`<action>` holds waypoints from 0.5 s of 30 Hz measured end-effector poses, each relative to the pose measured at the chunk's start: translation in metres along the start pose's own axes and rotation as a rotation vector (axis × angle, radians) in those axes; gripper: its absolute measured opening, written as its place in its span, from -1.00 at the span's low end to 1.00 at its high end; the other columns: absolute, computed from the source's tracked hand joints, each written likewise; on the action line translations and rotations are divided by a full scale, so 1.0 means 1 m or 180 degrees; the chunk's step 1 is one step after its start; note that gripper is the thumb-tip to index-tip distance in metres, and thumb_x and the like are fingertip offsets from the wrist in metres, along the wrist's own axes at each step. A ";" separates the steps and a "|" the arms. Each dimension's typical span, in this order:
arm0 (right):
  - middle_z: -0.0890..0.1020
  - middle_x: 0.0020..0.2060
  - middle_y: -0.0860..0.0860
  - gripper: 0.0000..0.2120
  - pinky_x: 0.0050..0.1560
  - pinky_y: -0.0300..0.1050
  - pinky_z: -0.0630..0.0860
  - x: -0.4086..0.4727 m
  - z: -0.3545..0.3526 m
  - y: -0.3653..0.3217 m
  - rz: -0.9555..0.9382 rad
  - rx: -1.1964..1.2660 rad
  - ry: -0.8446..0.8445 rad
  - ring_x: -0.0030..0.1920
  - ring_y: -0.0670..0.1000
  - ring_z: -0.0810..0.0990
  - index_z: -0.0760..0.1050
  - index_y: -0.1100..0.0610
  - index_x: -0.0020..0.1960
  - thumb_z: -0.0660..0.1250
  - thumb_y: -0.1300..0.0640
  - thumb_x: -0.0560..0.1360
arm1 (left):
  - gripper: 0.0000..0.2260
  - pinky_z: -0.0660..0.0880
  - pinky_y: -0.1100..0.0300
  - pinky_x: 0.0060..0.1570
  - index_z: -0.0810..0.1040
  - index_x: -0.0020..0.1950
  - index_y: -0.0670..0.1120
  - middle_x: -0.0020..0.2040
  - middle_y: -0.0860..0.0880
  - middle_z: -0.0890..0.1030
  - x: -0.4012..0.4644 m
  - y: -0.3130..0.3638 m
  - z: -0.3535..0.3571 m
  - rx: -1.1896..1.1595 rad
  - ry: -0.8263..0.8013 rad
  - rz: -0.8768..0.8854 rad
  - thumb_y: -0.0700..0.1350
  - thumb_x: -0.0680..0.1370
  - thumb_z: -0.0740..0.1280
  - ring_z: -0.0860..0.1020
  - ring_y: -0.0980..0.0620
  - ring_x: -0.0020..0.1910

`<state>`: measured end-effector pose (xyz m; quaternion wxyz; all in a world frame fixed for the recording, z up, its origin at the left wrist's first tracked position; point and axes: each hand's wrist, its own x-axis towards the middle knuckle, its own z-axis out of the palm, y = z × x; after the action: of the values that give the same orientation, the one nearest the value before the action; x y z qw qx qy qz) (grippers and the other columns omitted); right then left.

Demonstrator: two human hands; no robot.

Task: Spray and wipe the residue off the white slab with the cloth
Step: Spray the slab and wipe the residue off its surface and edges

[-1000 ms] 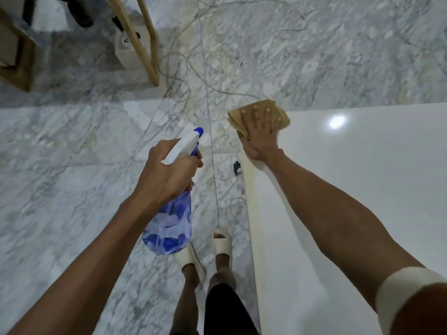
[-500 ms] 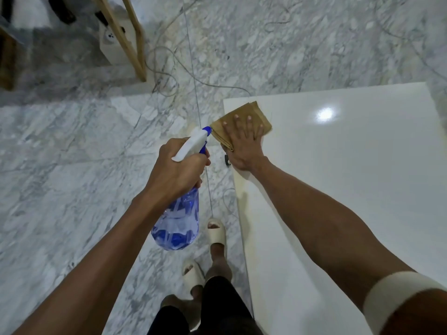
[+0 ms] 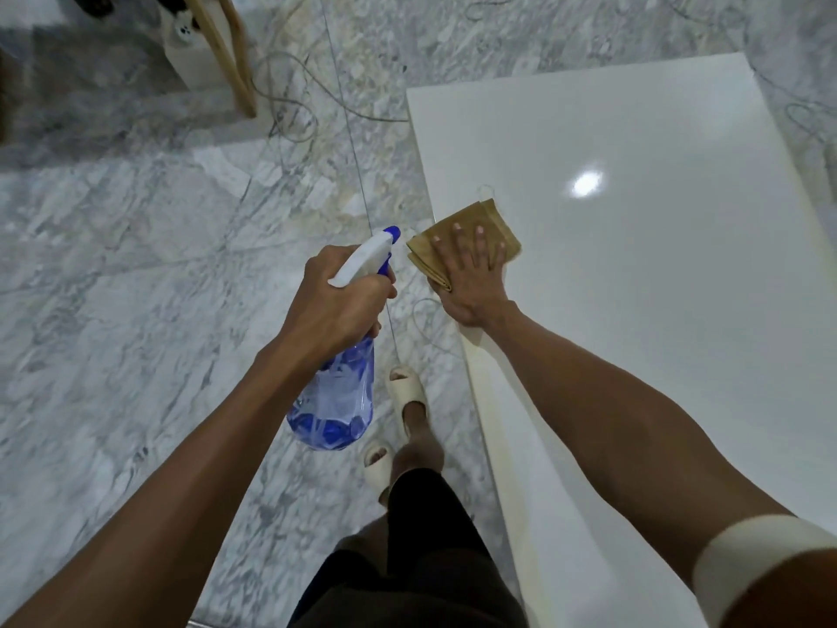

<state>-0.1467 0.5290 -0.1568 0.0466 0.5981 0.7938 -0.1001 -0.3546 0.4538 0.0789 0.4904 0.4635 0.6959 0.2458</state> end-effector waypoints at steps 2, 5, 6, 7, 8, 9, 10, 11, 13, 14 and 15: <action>0.17 0.59 0.18 -0.31 0.44 0.51 -0.01 -0.031 0.011 -0.002 0.0038 0.0033 0.0083 0.56 0.37 0.09 0.17 0.03 0.61 -0.02 -0.29 0.58 | -0.84 0.64 -0.14 -0.31 0.62 -0.13 -0.25 -0.17 -0.17 0.71 -0.021 -0.011 0.005 0.0012 -0.0035 0.0006 -0.33 0.48 0.24 0.52 0.05 -0.57; 0.16 0.59 0.18 -0.30 0.44 0.51 0.00 -0.073 0.020 -0.006 0.0079 0.0043 0.0102 0.57 0.36 0.08 0.16 0.03 0.61 -0.02 -0.30 0.57 | -0.85 0.64 -0.12 -0.31 0.62 -0.14 -0.23 -0.18 -0.17 0.71 -0.048 -0.023 0.012 0.0078 -0.0084 0.0030 -0.33 0.48 0.24 0.52 0.06 -0.57; 0.13 0.60 0.17 -0.30 0.45 0.50 -0.04 -0.087 0.022 -0.007 0.0073 0.0036 0.0073 0.58 0.36 0.04 0.13 0.02 0.62 -0.04 -0.30 0.57 | -0.85 0.64 -0.11 -0.32 0.62 -0.13 -0.23 -0.18 -0.16 0.71 -0.056 -0.027 0.014 0.0097 -0.0089 0.0020 -0.33 0.48 0.24 0.52 0.06 -0.57; 0.09 0.61 0.16 -0.29 0.46 0.49 -0.08 -0.099 0.025 -0.008 0.0085 0.0016 0.0037 0.59 0.34 -0.01 0.08 0.01 0.63 -0.07 -0.31 0.57 | -0.84 0.64 -0.10 -0.33 0.62 -0.12 -0.23 -0.18 -0.15 0.71 -0.063 -0.031 0.017 0.0109 -0.0094 0.0014 -0.33 0.48 0.24 0.52 0.06 -0.57; 0.04 0.62 0.15 -0.29 0.47 0.48 -0.11 -0.112 0.027 -0.009 0.0117 0.0006 0.0015 0.59 0.33 -0.05 0.03 0.00 0.63 -0.10 -0.31 0.57 | -0.84 0.64 -0.06 -0.34 0.62 -0.12 -0.23 -0.19 -0.14 0.71 -0.071 -0.035 0.020 0.0121 -0.0099 0.0013 -0.33 0.48 0.24 0.52 0.07 -0.58; 0.01 0.62 0.14 -0.29 0.48 0.46 -0.15 -0.122 0.028 -0.009 0.0147 0.0020 -0.0005 0.60 0.32 -0.09 0.00 -0.01 0.63 -0.13 -0.31 0.57 | -0.84 0.64 -0.02 -0.36 0.62 -0.12 -0.23 -0.20 -0.12 0.71 -0.077 -0.037 0.023 0.0128 -0.0097 0.0014 -0.33 0.48 0.24 0.51 0.07 -0.58; -0.02 0.63 0.13 -0.29 0.48 0.45 -0.17 -0.130 0.029 -0.011 0.0166 0.0047 -0.0035 0.60 0.31 -0.12 -0.03 -0.02 0.64 -0.15 -0.32 0.56 | -0.84 0.63 0.03 -0.37 0.62 -0.12 -0.22 -0.21 -0.11 0.70 -0.083 -0.040 0.026 0.0139 -0.0095 0.0017 -0.33 0.49 0.24 0.51 0.08 -0.58; -0.03 0.63 0.13 -0.28 0.49 0.44 -0.19 -0.141 0.030 -0.012 0.0176 0.0073 -0.0059 0.60 0.30 -0.13 -0.03 -0.03 0.64 -0.16 -0.32 0.56 | -0.84 0.61 0.07 -0.38 0.62 -0.12 -0.22 -0.21 -0.11 0.70 -0.091 -0.043 0.029 0.0154 -0.0100 0.0034 -0.33 0.49 0.24 0.51 0.09 -0.58; -0.01 0.63 0.13 -0.29 0.48 0.44 -0.18 -0.158 0.033 -0.014 0.0164 0.0077 -0.0058 0.60 0.30 -0.12 -0.01 -0.03 0.64 -0.15 -0.32 0.56 | -0.84 0.61 0.07 -0.38 0.63 -0.11 -0.23 -0.21 -0.12 0.70 -0.106 -0.050 0.037 0.0187 -0.0118 0.0074 -0.34 0.49 0.24 0.52 0.08 -0.58; 0.00 0.63 0.13 -0.29 0.48 0.45 -0.17 -0.167 0.034 -0.015 0.0163 0.0099 -0.0051 0.60 0.31 -0.10 0.01 -0.03 0.63 -0.14 -0.32 0.56 | -0.84 0.62 0.02 -0.37 0.63 -0.12 -0.23 -0.19 -0.13 0.70 -0.114 -0.053 0.041 0.0194 -0.0125 0.0074 -0.34 0.48 0.24 0.52 0.07 -0.58; 0.03 0.62 0.13 -0.29 0.48 0.46 -0.16 -0.177 0.036 -0.015 0.0165 0.0131 -0.0038 0.60 0.31 -0.08 0.04 -0.03 0.63 -0.13 -0.32 0.56 | -0.84 0.64 -0.04 -0.35 0.62 -0.13 -0.23 -0.17 -0.14 0.71 -0.123 -0.056 0.046 0.0195 -0.0133 0.0066 -0.34 0.47 0.24 0.52 0.07 -0.58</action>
<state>-0.1132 0.3506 -0.1557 0.0416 0.6186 0.7756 -0.1187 -0.3242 0.3146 0.0715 0.4878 0.4906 0.6879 0.2197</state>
